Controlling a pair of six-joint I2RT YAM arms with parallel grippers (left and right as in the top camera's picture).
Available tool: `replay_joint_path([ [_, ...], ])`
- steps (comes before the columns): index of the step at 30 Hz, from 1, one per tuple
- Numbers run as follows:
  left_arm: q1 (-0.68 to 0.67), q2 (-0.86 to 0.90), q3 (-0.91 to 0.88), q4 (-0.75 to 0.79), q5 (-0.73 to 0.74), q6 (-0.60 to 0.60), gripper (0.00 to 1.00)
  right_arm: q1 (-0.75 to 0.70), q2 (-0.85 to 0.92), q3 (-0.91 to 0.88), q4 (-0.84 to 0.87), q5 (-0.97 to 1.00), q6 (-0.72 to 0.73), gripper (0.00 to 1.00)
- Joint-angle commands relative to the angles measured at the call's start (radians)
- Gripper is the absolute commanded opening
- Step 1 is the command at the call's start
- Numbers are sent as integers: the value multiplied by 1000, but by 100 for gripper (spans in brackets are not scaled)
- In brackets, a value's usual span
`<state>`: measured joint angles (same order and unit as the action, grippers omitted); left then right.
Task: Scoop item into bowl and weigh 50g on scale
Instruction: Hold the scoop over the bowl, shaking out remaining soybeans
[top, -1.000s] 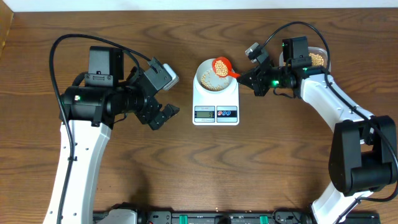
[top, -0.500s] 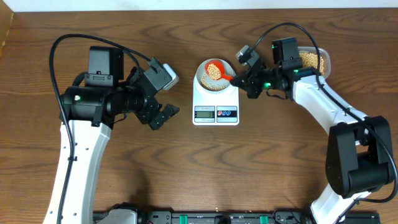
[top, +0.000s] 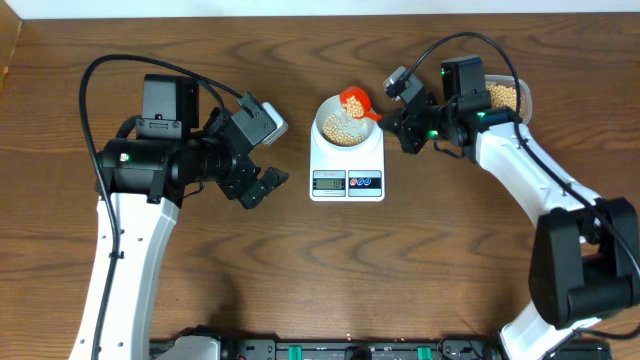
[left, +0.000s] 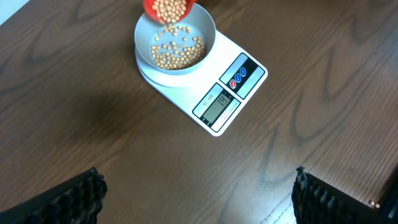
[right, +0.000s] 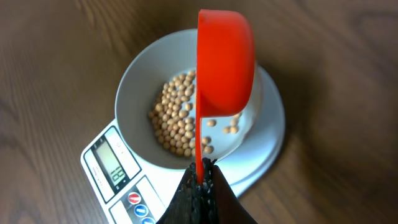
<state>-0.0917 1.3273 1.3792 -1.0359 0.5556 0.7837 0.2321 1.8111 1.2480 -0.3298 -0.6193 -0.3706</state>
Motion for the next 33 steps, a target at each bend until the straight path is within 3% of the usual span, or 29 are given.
replay_joint_path([
  [1, 3, -1, 18, -3, 16, 9, 98, 0, -33, -6, 3, 31, -28, 1],
  [33, 3, -2, 18, -3, 16, 9, 98, 31, -72, -6, -6, 75, -31, 1],
])
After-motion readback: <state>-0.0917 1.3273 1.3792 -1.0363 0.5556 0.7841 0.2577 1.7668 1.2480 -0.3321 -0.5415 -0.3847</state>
